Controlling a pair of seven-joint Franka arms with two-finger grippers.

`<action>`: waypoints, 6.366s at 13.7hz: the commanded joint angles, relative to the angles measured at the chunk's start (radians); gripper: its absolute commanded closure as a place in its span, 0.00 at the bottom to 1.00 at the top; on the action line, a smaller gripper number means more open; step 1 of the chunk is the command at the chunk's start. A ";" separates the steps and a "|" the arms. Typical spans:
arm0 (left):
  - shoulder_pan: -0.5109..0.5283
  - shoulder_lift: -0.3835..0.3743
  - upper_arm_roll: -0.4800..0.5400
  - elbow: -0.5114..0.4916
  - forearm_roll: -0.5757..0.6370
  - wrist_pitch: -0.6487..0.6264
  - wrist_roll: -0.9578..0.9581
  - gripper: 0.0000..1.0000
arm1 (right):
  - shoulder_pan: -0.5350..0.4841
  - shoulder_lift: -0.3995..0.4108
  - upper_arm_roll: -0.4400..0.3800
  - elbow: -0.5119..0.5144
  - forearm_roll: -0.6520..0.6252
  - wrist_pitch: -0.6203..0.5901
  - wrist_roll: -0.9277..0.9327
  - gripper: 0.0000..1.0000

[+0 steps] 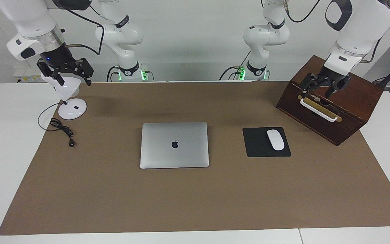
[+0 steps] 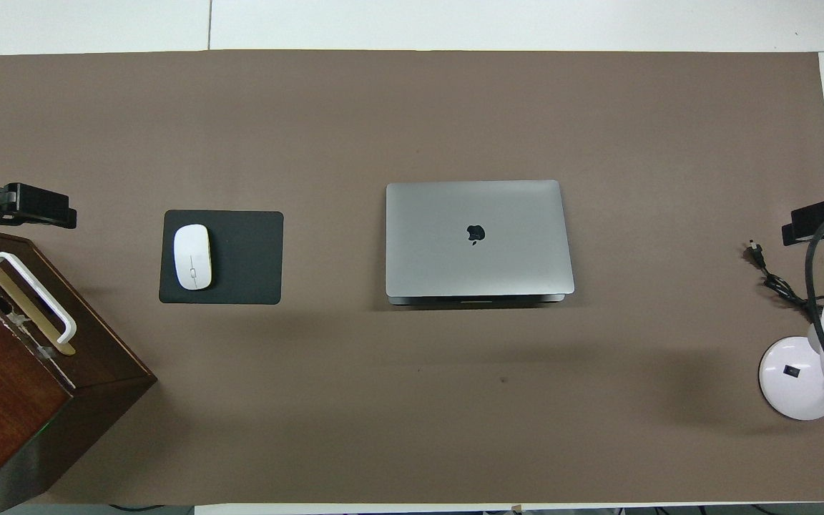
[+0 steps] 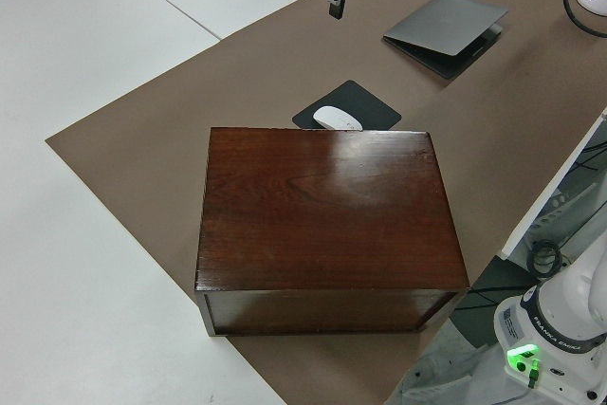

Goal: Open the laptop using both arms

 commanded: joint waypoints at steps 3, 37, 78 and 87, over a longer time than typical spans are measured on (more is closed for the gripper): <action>0.005 -0.034 -0.001 -0.044 0.019 0.020 -0.001 0.00 | 0.000 -0.015 -0.007 -0.010 0.016 0.008 -0.027 0.00; -0.124 -0.148 -0.012 -0.359 0.008 0.449 0.012 1.00 | 0.093 -0.074 0.013 -0.656 0.740 1.063 0.117 0.00; -0.693 0.200 -0.010 -0.941 -0.014 1.861 -0.012 1.00 | 0.379 -0.090 0.062 -1.010 0.734 1.220 0.427 0.00; -0.692 0.275 -0.006 -0.867 -0.014 1.861 -0.011 1.00 | 0.377 -0.067 0.068 -0.997 0.880 1.298 0.508 0.00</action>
